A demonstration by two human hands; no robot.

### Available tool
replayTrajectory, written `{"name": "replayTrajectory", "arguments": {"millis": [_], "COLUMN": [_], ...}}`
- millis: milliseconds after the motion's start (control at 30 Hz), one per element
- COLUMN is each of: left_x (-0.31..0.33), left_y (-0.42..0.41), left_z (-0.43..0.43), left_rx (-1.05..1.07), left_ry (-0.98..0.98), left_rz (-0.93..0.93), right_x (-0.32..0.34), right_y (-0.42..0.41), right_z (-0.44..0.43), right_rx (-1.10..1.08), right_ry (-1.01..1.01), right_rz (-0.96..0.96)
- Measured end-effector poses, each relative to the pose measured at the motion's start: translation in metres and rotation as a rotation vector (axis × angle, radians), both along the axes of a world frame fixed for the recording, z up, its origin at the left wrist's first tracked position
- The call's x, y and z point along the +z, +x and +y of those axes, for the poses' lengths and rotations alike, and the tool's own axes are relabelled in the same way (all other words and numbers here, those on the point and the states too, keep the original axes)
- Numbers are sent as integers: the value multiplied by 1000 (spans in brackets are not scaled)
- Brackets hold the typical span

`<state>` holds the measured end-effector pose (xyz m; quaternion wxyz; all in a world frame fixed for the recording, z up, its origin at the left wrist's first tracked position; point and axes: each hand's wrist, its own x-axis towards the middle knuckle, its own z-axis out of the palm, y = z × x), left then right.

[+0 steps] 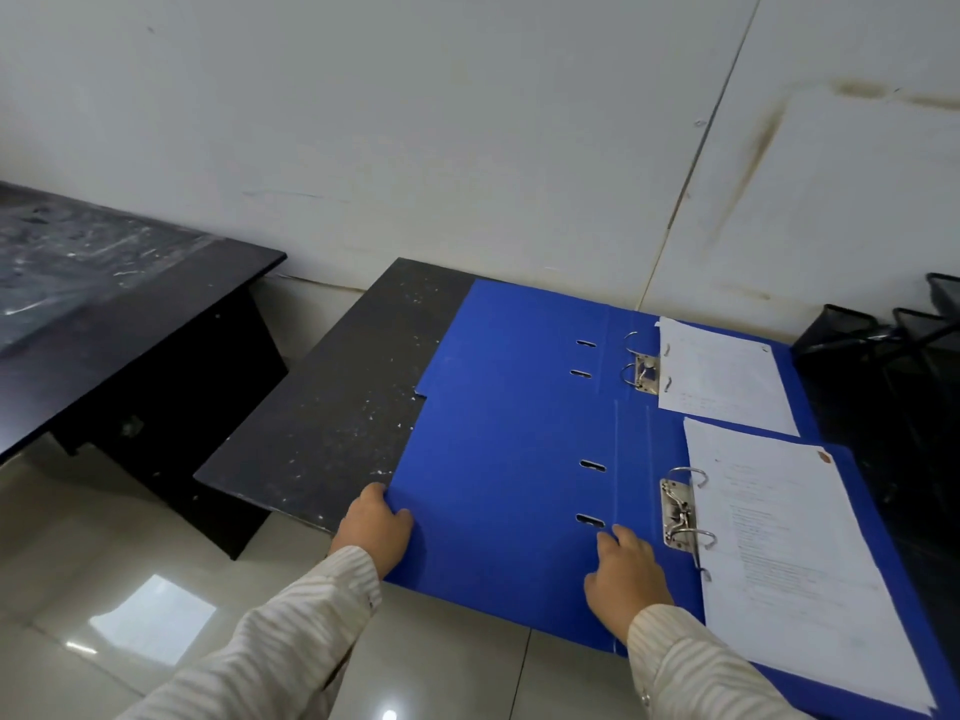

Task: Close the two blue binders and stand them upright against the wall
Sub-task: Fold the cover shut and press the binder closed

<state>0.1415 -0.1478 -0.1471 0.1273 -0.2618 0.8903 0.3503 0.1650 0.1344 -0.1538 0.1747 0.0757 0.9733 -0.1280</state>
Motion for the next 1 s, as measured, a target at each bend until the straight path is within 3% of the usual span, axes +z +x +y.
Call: {"name": "replayTrajectory", "arguments": {"millis": [267, 467, 633, 900, 1000], "left_x": [54, 109, 142, 158, 158], "left_y": [-21, -20, -13, 0, 4], "left_z": [-9, 16, 55, 128, 152], "left_rx": [-59, -28, -142, -435, -535], "left_ry": [117, 518, 789, 934, 890], "left_rz": [228, 371, 466, 530, 562], "right_x": [11, 34, 77, 173, 197], "right_y": [-7, -11, -14, -1, 6], "right_z": [-17, -28, -39, -34, -19], "right_rx": [-112, -153, -195, -287, -285], "right_ry": [-147, -320, -491, -857, -869], "right_rz": [22, 100, 301, 619, 660]}}
